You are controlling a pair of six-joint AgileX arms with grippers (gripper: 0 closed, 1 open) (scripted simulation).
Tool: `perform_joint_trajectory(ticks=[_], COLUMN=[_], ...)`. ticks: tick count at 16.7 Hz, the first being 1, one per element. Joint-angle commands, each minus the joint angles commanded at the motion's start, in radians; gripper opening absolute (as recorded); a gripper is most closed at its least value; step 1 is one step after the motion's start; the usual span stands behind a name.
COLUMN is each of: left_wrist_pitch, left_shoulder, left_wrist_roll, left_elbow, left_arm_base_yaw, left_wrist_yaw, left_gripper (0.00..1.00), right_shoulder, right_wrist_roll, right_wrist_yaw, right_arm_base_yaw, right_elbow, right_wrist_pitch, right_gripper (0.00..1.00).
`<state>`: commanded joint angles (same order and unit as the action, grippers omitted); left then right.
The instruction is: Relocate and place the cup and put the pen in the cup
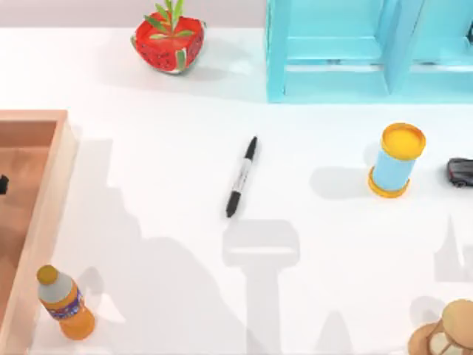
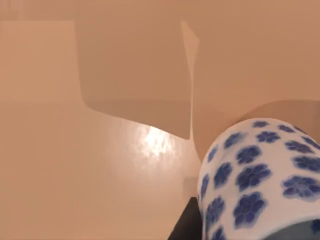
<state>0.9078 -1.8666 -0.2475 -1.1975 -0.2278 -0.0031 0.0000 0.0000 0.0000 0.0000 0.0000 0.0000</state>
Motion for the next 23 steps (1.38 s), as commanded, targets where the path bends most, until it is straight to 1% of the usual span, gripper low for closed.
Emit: perform_joint_trajectory(ticks=[2,3,12,14,17,19,23], left_wrist_pitch=[0.000,0.000,0.000,0.006,0.035,0.076,0.225], left_shoulder=[0.000,0.000,0.002,0.003,0.011,0.024,0.047], left_wrist_roll=[0.000,0.000,0.001,0.023,0.097,0.160,0.293], left_elbow=[0.000,0.000,-0.002,-0.030,-0.116,-0.186,-0.327], left_arm_base_yaw=[0.000,0.000,0.002,0.000,0.013,0.043,0.159], left_wrist_yaw=[0.000,0.000,0.000,-0.002,-0.007,-0.010,-0.010], left_gripper=[0.02,0.00,0.00,0.00,0.00,0.00,0.00], right_shoulder=[0.000,0.000,0.000,0.000,0.000,0.000,0.000], right_wrist_roll=[0.000,0.000,0.000,0.000,0.000,0.000,0.000], right_wrist_yaw=[0.000,0.000,0.000,0.000,0.000,0.000,0.000], right_arm_base_yaw=[0.000,0.000,0.000,0.000,0.000,0.000,0.000], right_elbow=[0.000,0.000,0.000,0.000,0.000,0.000,0.000], right_wrist_pitch=[0.000,0.000,0.000,0.000,0.000,0.000,0.000], right_gripper=[1.00,1.00,1.00,1.00,1.00,1.00,1.00])
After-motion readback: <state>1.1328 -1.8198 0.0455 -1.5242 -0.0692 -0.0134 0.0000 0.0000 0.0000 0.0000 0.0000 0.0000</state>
